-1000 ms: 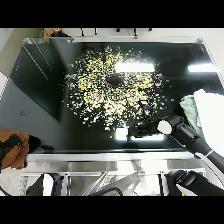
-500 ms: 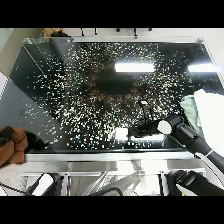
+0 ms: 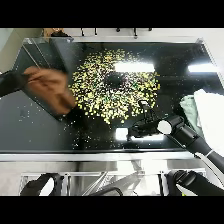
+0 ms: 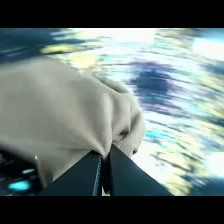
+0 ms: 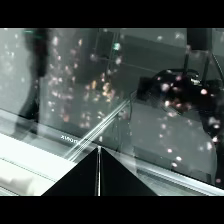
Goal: Fold the shirts.
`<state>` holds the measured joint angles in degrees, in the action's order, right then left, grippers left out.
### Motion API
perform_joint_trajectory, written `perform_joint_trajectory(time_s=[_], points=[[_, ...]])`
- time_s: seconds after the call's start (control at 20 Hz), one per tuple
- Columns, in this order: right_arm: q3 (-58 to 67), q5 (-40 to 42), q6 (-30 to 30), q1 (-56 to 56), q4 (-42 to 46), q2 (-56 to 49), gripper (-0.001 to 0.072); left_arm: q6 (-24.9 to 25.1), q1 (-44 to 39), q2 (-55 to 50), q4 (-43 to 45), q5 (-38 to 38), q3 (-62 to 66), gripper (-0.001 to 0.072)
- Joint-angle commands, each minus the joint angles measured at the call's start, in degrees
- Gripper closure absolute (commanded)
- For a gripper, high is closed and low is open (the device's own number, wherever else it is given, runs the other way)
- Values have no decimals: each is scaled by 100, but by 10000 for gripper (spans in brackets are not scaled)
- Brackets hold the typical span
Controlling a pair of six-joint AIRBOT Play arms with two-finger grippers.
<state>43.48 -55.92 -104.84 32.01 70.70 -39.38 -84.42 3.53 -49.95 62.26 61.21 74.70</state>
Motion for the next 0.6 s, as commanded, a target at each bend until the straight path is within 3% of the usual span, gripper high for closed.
perform_joint_trajectory(time_s=[0.0,0.25,0.3,0.35,0.4,0.55], points=[[-2,-2,0,-2,0,-4,687,-70,-1818,-170,-326,-7,341,696],[-2,24,0,0,0,-7,687,-68,-2905,-1517,-330,-243,341,690],[-2,15,0,-2,0,-4,688,-63,-2999,-1821,-330,-365,345,638],[-2,-9,2,-2,-2,-2,687,-68,-3040,-2103,-363,-472,352,176],[0,-28,2,-4,0,-2,688,-120,-3029,-2321,-407,-520,361,25],[179,-223,330,-131,24,57,679,-157,-2625,-2677,-380,422,785,26]])
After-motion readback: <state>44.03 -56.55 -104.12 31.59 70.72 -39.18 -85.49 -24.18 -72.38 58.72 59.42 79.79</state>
